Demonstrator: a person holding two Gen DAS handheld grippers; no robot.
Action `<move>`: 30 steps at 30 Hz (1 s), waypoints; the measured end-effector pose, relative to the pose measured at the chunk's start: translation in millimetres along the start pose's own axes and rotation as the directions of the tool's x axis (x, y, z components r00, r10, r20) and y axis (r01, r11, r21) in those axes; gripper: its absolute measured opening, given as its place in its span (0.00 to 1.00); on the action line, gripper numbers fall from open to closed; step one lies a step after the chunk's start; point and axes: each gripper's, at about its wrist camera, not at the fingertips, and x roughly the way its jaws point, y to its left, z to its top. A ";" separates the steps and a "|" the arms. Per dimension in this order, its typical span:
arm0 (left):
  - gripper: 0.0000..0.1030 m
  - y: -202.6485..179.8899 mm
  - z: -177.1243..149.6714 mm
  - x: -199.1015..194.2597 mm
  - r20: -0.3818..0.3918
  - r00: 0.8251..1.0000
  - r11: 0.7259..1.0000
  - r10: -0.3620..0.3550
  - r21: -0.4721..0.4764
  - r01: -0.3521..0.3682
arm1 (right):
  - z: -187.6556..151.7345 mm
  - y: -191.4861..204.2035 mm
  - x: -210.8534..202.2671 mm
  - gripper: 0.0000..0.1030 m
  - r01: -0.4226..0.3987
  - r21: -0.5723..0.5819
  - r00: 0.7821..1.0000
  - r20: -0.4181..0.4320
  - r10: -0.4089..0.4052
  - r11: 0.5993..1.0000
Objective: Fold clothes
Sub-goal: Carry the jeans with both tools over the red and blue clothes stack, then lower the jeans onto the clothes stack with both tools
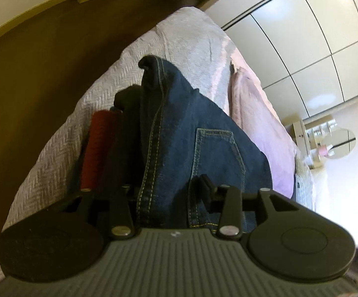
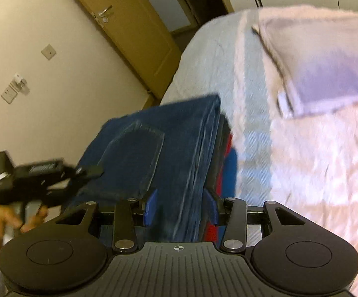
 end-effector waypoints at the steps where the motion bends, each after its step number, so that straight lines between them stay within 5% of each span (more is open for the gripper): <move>1: 0.38 1.6 2.5 -1.1 -0.017 1.000 1.000 -0.006 0.001 0.006 | -3.5 -2.1 2.1 0.43 -0.005 0.019 1.000 -0.014 0.006 1.000; 4: 0.44 7.2 9.4 -5.7 -0.069 0.998 1.000 -0.011 0.007 0.012 | -13.2 -8.1 8.4 0.43 -0.019 0.077 0.998 -0.053 0.023 0.997; 7: 0.51 16.4 10.8 -26.2 -0.070 0.995 0.997 0.069 0.046 -0.066 | -16.2 -10.9 12.8 0.43 -0.025 0.121 0.997 -0.072 0.033 0.992; 11: 0.44 6.5 -3.8 -78.4 0.059 0.994 0.993 0.094 0.059 -0.098 | -14.4 -3.3 15.6 0.43 -0.020 0.112 0.996 -0.083 0.029 0.994; 14: 0.32 -28.3 -34.0 -100.8 0.102 0.992 0.979 0.072 0.184 -0.090 | -14.7 7.9 14.4 0.43 -0.006 0.054 0.997 -0.078 0.011 0.999; 17: 0.12 -60.3 -66.3 -96.8 0.111 0.987 0.939 0.119 0.310 -0.148 | -16.1 17.7 9.7 0.43 0.026 -0.007 0.998 -0.062 -0.026 1.000; 22: 0.09 -67.4 -89.1 -71.2 0.131 0.971 0.911 0.200 0.340 -0.234 | -30.3 35.1 -17.9 0.42 0.146 -0.211 0.986 0.106 -0.126 0.967; 25: 0.09 -69.2 -93.3 -63.1 0.142 0.961 0.894 0.237 0.354 -0.273 | -41.7 44.8 -25.2 0.23 0.179 -0.329 0.975 0.182 -0.124 0.927; 27: 0.10 -67.4 -95.6 -57.9 0.146 0.953 0.881 0.267 0.365 -0.303 | -47.5 40.7 -10.1 0.11 0.155 -0.336 0.985 0.121 -0.121 0.929; 30: 0.11 -63.5 -99.6 -47.4 0.141 0.944 0.865 0.299 0.377 -0.331 | -57.7 26.1 24.4 0.11 0.148 -0.302 0.989 0.036 -0.144 0.942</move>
